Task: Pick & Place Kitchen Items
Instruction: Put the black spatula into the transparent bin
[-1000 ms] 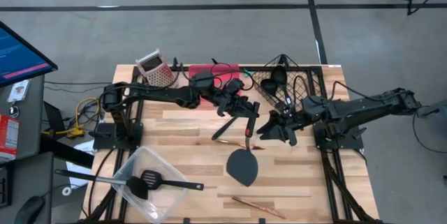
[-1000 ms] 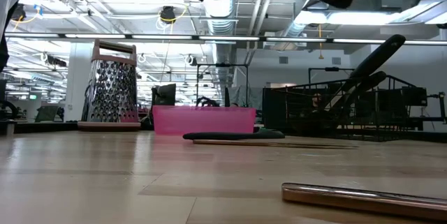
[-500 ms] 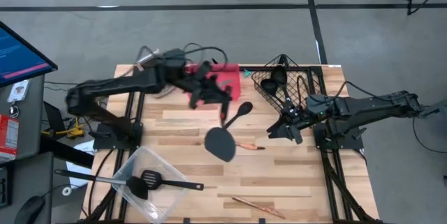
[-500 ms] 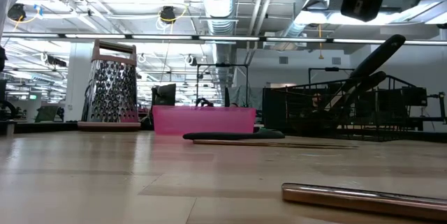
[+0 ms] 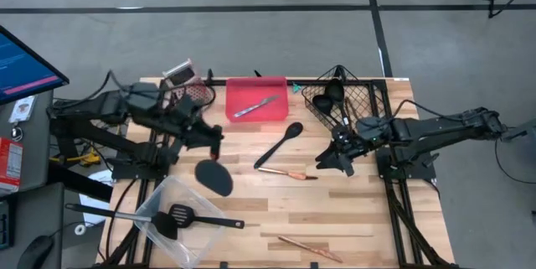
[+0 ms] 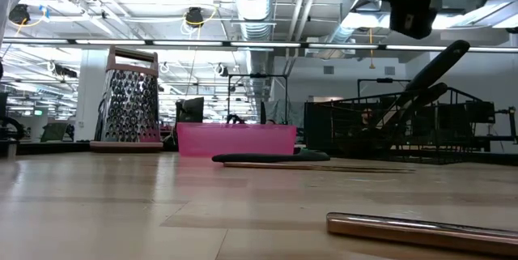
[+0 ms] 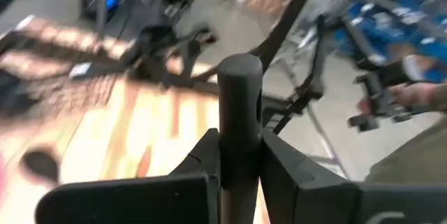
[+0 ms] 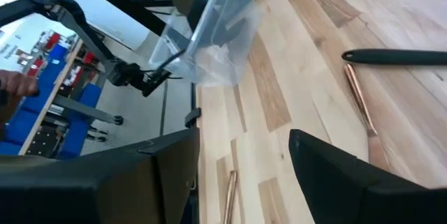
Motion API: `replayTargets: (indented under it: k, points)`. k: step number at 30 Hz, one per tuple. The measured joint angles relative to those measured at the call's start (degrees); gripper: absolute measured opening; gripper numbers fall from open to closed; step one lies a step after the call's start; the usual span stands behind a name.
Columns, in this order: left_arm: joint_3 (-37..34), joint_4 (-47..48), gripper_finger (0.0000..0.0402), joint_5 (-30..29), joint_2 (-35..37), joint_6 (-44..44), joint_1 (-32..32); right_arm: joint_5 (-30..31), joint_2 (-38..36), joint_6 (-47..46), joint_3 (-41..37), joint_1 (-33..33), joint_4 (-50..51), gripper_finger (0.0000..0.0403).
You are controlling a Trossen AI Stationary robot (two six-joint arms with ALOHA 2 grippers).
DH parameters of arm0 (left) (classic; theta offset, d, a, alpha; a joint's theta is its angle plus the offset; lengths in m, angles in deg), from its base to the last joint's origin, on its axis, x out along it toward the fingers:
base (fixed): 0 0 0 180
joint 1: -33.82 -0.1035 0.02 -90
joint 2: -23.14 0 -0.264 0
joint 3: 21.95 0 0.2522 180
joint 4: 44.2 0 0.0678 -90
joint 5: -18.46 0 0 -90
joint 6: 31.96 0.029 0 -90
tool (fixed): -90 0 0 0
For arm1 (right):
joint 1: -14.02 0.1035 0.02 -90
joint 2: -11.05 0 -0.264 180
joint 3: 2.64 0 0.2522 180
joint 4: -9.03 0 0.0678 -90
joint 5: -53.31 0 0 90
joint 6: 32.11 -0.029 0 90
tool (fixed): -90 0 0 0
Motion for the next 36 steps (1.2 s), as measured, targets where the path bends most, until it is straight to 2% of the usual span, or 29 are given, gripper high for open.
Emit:
replayTargets:
  k: [3, 12, 16, 21, 27, 36]
  points:
    - [-0.03, 4.84, 0.0038, -3.72, 1.62, -2.94, 2.73, 0.00, 1.74, -0.04, 0.02, 0.00, -0.06, 0.0221]
    - [-0.02, 10.27, 0.0038, -3.38, 2.36, -6.09, 13.44, -0.02, 4.71, -2.08, 0.02, -0.04, -0.15, 0.0221]
    - [-0.03, 11.18, 0.0038, -4.12, 2.02, -4.45, 18.30, -0.02, 4.69, -2.08, 0.02, -0.04, -0.22, 0.0221]
    - [-1.07, 14.13, 0.0041, -4.80, 0.76, -3.68, 18.88, -0.01, 4.69, -2.10, 0.02, -0.49, -0.19, 0.0221]
    - [-7.43, 14.11, 0.0039, -0.51, 0.70, -3.69, 20.20, -0.02, 4.69, -3.24, 0.02, -1.69, -0.17, 0.0221]
    - [-14.05, 9.63, 0.0038, 0.42, -0.20, -0.56, 23.52, -0.04, 4.69, -3.61, 0.02, -2.34, -0.16, 0.0221]
